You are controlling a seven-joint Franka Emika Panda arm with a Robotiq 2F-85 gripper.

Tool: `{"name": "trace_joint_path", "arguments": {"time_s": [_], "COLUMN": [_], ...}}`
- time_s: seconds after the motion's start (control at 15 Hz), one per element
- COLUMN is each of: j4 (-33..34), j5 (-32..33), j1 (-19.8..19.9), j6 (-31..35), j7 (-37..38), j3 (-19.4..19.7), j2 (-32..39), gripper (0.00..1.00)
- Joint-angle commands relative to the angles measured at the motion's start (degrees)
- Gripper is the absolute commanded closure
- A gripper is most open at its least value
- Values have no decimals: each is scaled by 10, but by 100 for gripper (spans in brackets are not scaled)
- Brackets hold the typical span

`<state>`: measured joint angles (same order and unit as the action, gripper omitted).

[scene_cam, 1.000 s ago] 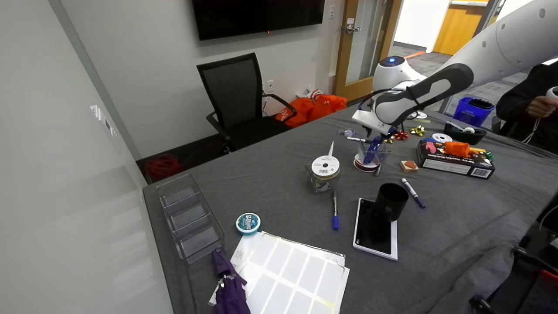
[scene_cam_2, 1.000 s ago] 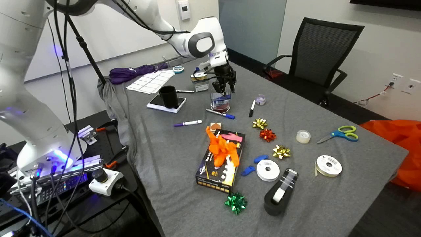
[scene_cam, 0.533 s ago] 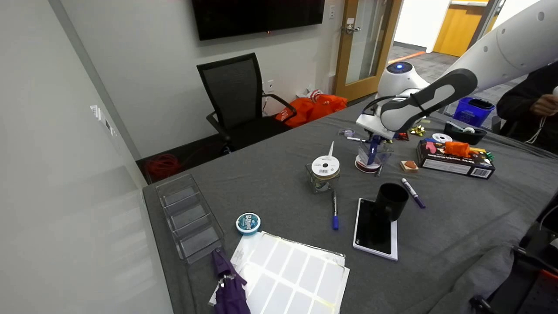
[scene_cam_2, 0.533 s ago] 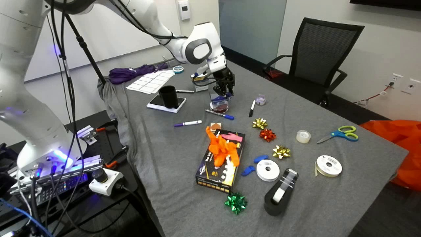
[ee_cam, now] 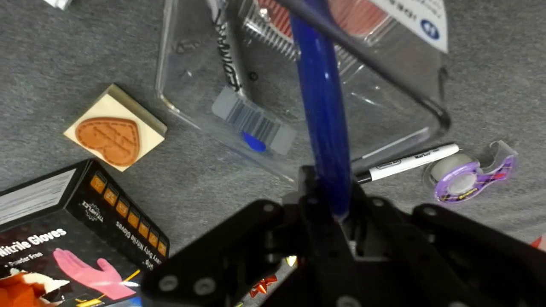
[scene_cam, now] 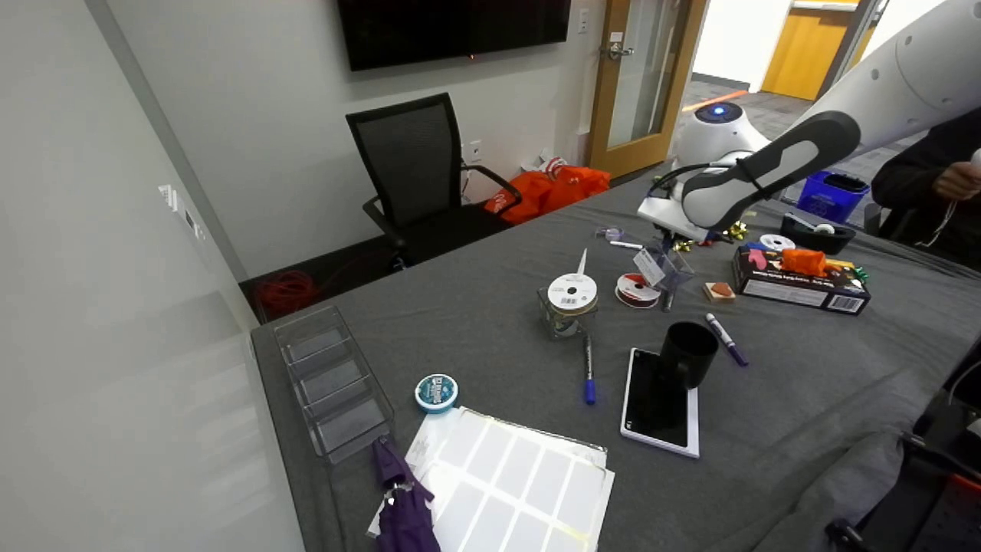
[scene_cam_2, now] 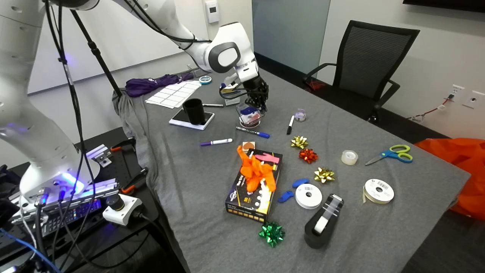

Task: Take the blue marker out of the clear container on the right.

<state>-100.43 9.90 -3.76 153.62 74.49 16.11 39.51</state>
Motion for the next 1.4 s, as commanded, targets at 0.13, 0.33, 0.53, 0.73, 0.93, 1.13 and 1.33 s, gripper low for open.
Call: {"name": "trace_joint_path", "arguments": {"time_s": [0.13, 0.33, 0.53, 0.73, 0.93, 1.13, 1.33], "j4": [-37, -30, -35, -50, -66, -85, -91], "j5": [11, 25, 32, 31, 33, 42, 47], "j1": [-47, -76, -89, -94, -95, -98, -89], "j6": [42, 34, 21, 6, -6, -22, -56], "j7": [25, 53, 67, 60, 53, 54, 50], "j3": [48, 78, 86, 81, 77, 76, 63], "j2": [-14, -3, -11, -33, -58, -90, -131], "gripper": [97, 97, 97, 97, 97, 97, 97]}}
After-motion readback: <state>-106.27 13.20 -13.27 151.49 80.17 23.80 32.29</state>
